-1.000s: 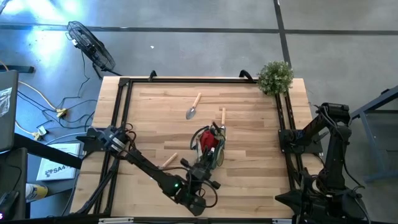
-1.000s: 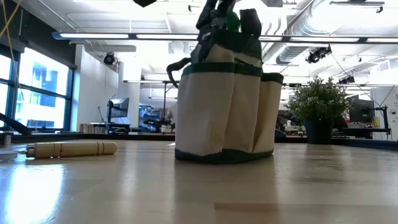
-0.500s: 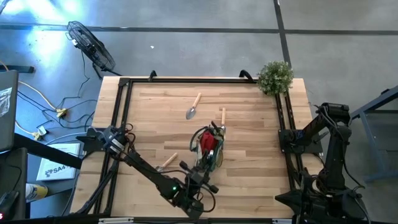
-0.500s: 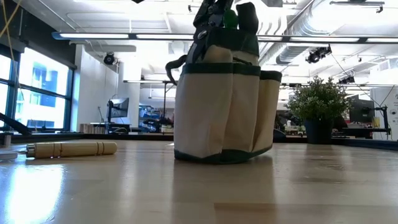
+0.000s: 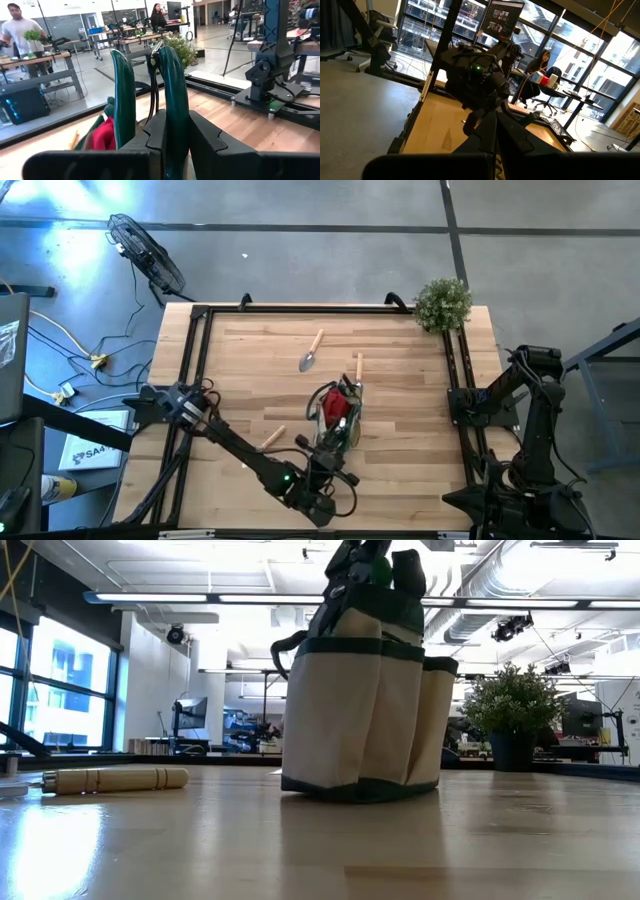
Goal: Pick & Place Garden tools in Gardening bag
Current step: Put the shear scissors into the gardening bag
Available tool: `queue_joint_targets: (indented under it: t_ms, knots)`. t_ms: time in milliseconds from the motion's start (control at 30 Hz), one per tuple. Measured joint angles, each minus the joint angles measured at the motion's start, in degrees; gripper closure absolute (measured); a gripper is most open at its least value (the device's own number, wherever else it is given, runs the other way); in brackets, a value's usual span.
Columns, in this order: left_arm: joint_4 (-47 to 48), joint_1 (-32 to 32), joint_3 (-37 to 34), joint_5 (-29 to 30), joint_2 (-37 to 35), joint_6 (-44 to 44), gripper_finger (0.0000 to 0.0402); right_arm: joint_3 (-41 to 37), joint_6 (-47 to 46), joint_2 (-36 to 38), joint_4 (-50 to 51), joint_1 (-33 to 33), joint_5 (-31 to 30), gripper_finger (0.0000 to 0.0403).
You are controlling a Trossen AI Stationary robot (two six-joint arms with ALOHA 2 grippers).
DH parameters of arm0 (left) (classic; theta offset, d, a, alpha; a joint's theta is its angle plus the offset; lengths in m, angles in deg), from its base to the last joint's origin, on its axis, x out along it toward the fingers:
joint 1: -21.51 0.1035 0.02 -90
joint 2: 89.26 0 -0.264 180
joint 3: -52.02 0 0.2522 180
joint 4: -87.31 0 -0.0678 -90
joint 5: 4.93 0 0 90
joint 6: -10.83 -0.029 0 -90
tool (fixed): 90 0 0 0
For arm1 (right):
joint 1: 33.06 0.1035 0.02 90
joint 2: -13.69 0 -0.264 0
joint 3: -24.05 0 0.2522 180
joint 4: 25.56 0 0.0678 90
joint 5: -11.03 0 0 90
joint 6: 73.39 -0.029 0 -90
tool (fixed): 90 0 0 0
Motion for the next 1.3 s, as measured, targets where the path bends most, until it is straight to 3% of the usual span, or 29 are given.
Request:
queue_joint_targets:
  t_ms: [900, 1133, 1300]
  knots:
    - [-0.72, -0.85, 0.66, 1.01, -0.81, 0.03, 0.0357, 0.0, 0.0, 0.0, 0.02, -0.02, -0.02, 0.04]
    - [-2.26, -2.23, 0.68, 1.02, -0.81, -3.06, 0.0357, -0.01, 0.06, 0.0, 0.02, -0.02, 0.0, 0.04]
    - [-3.75, -4.43, 4.48, 0.9, -0.74, -10.69, 0.0357, -0.02, 0.75, 0.0, 0.02, -0.02, -0.02, 0.04]
